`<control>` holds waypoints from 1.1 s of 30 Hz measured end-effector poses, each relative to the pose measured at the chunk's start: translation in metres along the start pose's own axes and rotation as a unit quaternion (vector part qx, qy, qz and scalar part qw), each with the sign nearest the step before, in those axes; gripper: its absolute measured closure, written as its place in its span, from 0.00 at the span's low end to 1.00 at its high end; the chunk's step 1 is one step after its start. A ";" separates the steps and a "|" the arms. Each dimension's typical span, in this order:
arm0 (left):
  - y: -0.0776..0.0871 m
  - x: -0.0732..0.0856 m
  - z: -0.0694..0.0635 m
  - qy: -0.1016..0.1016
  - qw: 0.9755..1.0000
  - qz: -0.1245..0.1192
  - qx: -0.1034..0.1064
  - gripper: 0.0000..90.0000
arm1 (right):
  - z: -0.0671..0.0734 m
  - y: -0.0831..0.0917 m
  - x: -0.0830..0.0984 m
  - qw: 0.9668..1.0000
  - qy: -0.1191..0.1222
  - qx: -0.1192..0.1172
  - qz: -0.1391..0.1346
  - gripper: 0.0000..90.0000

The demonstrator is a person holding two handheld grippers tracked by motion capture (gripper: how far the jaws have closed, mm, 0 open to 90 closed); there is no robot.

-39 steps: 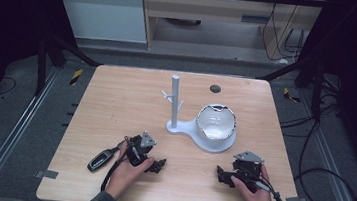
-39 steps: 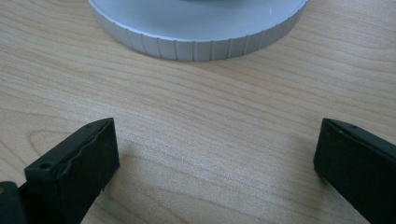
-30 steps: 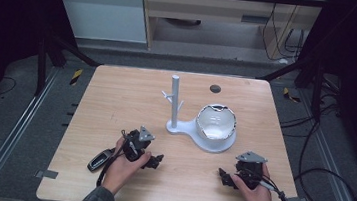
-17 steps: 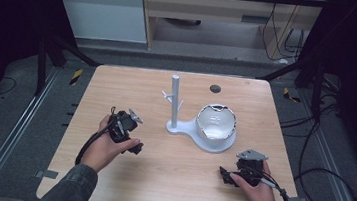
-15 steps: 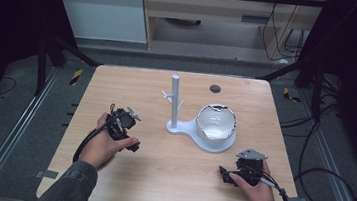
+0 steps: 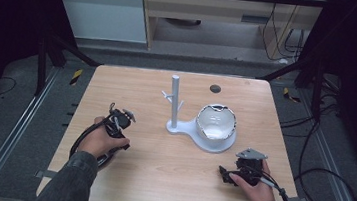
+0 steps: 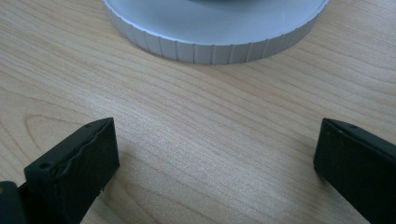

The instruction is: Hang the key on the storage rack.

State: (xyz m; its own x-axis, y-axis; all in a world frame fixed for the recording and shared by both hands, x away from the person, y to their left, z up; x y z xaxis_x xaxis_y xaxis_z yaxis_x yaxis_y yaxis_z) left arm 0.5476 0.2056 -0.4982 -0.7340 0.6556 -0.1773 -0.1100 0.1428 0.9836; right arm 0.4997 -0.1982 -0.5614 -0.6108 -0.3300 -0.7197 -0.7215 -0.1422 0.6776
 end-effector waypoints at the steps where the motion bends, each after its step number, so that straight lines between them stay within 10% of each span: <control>1: -0.003 0.003 0.001 0.004 1.000 0.002 0.007 0.34 | 0.000 0.000 0.000 1.000 0.000 0.000 0.000 0.00; 16: -0.017 0.017 -0.002 -0.003 0.997 0.066 0.027 0.55 | 0.000 -0.001 0.000 1.000 0.002 0.002 -0.001 0.00; 33: -0.025 0.017 0.006 0.003 0.997 0.068 0.028 0.62 | 0.000 -0.001 -0.001 1.000 0.001 0.002 -0.002 0.01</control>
State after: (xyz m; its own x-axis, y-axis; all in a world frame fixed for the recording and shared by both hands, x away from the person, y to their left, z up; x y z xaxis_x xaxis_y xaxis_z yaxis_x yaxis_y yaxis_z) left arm 0.5418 0.2183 -0.5258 -0.7438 0.6671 -0.0422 0.0278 0.0940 0.9952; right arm 0.5010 -0.1976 -0.5617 -0.6070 -0.3306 -0.7227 -0.7258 -0.1397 0.6735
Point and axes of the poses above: each handheld gripper's, and its own axes: y roughly backward along the jaws, x roughly out of its underside, z roughly to its left, the point moved 7 cm from there along -y, roughly forward along the jaws, and after that the axes turned 12 degrees about x, right-handed, at the moved point
